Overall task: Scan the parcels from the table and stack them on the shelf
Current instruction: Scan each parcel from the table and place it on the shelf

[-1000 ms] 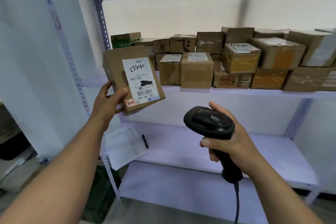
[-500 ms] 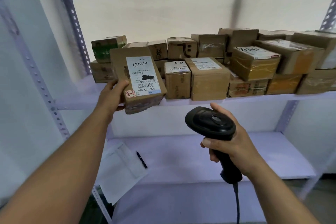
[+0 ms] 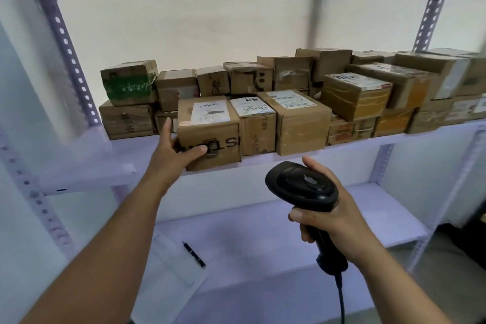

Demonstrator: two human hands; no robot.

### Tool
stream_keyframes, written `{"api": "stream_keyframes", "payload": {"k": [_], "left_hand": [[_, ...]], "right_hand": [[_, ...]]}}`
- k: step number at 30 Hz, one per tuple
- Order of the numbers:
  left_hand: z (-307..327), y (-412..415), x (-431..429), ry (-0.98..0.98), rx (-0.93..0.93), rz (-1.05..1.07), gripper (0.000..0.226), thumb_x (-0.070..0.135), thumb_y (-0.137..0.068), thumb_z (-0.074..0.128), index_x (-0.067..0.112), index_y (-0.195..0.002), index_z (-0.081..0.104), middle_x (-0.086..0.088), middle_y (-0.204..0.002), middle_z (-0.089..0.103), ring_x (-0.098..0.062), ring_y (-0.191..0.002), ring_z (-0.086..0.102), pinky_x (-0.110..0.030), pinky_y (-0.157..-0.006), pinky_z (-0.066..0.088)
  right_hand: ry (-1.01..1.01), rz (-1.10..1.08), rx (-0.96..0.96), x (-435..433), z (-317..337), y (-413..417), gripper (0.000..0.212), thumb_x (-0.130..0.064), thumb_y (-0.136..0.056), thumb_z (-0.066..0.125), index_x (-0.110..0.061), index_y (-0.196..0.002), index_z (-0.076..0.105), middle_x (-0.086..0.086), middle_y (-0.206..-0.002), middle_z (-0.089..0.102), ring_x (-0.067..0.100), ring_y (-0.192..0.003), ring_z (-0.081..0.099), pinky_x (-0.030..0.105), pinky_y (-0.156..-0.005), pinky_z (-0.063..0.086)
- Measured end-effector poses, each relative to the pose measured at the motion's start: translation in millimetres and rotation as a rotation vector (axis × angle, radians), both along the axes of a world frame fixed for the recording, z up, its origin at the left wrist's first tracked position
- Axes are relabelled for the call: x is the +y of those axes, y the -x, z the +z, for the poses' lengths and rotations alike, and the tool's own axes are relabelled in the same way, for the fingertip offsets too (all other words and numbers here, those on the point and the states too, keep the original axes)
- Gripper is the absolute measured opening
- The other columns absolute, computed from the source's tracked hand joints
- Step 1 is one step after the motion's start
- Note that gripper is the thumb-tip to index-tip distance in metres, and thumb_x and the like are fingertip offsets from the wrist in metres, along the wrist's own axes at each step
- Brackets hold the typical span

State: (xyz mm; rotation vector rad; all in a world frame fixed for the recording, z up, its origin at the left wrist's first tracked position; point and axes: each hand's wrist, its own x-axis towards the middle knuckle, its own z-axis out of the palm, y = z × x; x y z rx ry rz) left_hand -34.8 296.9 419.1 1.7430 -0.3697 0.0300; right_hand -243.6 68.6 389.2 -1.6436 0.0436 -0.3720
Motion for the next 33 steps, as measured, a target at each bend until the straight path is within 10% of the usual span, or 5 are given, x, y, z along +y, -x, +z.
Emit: {"api": "stream_keyframes", "payload": {"k": [18,33], "left_hand": [[-26,68,-46,-0.042,-0.393,0.441,0.085,0.04,-0.086,0.068,0.016,-0.153,0.021,-0.008,-0.155,0.026,-0.022,-0.143,0.02,-0.044,-0.113,0.027],[-91,259,-226,-0.264,-0.51,-0.077,0.081,0.063,-0.077,0.046,0.013,-0.142,0.044,-0.008,-0.144,0.045,-0.026,-0.132,0.038,-0.036,-0.106,0.028]], "right_hand": [[-0.001,-0.124,-0.017,-16,-6,60,0.095,-0.005,-0.064,0.087,-0.046,-0.137,0.044,0.009,-0.098,0.072,0.032,-0.05,0.057,0.039,-0.05,0.051],[-0.067,-0.358,-0.043,-123,-22,245,0.091,0.0,-0.063,0.085,-0.047,-0.133,0.051,0.011,-0.095,0.069,0.033,-0.048,0.055,0.036,-0.045,0.047]]}}
